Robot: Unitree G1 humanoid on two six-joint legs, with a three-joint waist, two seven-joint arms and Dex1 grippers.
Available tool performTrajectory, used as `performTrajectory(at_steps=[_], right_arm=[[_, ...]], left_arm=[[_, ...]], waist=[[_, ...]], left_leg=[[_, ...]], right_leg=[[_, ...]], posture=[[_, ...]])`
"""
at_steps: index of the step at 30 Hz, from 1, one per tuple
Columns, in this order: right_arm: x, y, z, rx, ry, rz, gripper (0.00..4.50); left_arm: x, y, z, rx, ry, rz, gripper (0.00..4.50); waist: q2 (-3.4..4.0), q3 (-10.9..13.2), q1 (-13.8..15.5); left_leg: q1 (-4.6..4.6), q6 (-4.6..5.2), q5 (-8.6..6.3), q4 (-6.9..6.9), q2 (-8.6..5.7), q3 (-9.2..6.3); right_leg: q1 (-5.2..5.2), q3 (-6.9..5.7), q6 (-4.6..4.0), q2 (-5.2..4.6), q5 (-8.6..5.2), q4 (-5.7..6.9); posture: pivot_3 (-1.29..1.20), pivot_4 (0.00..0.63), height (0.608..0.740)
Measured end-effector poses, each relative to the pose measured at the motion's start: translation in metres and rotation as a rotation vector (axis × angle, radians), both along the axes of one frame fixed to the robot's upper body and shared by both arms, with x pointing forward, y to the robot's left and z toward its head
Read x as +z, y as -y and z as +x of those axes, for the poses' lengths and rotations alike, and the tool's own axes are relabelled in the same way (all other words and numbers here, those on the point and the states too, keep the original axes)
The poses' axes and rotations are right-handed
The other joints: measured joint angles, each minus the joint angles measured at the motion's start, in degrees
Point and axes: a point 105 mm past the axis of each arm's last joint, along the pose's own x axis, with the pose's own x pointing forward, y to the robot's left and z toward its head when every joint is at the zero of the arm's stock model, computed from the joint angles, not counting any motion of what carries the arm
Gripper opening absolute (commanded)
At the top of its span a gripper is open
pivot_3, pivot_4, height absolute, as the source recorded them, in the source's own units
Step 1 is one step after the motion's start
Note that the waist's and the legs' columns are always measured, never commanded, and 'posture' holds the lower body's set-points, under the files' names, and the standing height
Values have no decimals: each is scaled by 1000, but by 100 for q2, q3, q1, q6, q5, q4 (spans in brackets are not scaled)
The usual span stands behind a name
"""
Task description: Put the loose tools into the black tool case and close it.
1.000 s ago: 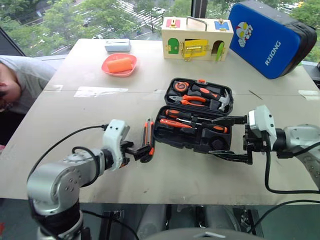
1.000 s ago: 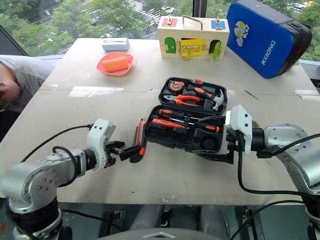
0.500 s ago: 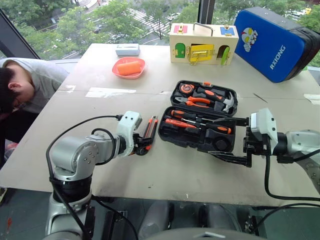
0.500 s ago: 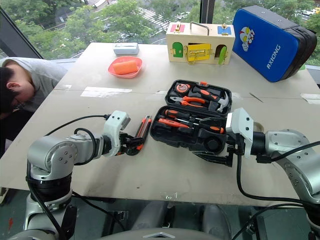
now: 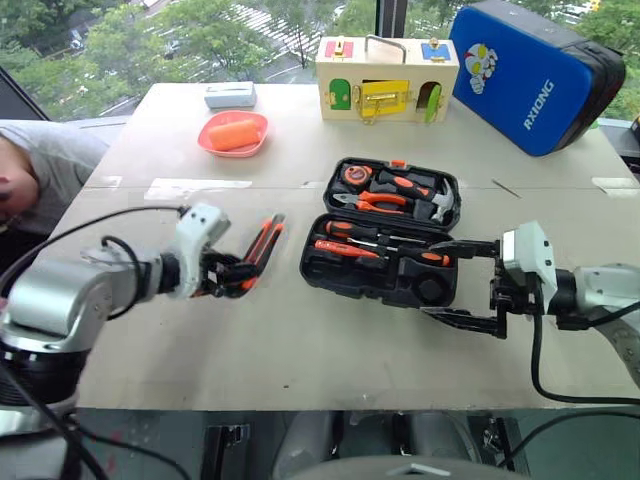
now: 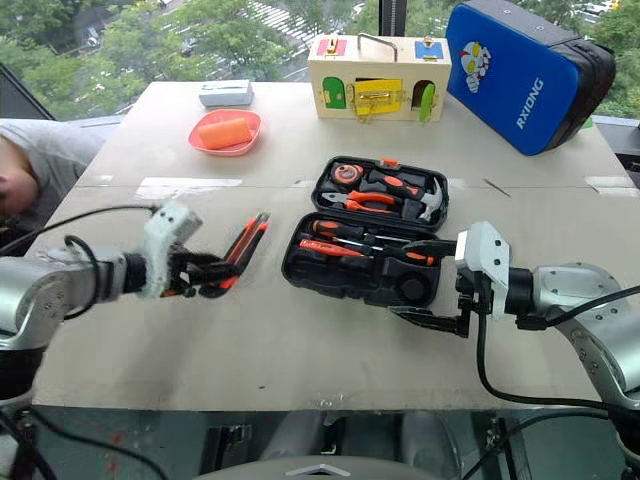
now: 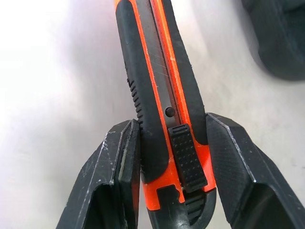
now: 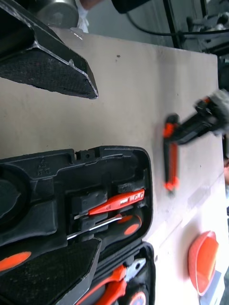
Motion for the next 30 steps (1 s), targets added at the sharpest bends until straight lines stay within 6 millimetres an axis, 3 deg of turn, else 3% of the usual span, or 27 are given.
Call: performTrajectory(at_steps=[5,9,11,18,30], right_arm=[[-2,3,-3,16,-6,-20,4500],[-5,7,-5,-4,-14,-24,4500],[-5,8,-6,-26,-15,-28,4500],[-6,12,-15,-96,-10,-32,4500],[-4,13,-19,-149,-2,-27,4500]], left_arm=[[30,34,5,-580,144,38,1712],[27,54,22,-827,177,127,1712],[21,78,35,-971,172,179,1712],[-4,119,45,-1205,138,281,1712],[-14,126,54,-1295,143,382,1712]], waist=[[-4,2,101],[-17,10,99],[-30,19,87],[-48,32,-63],[-51,34,-66]], left_leg=[[-48,5,-1,10,-7,-8],[-55,10,-2,19,-10,-11],[-64,21,-9,39,-8,-12],[-64,29,-13,57,-3,-14],[-64,45,-23,97,-2,-14]], right_leg=[[-17,-15,3,-1,1,-30],[-13,-24,5,9,2,-23],[-16,-25,7,20,2,-14],[-17,-20,12,23,2,2],[-7,-14,30,36,12,13]], posture=[[0,150,735],[0,150,735],[0,150,735],[0,150,735],[0,150,735]])
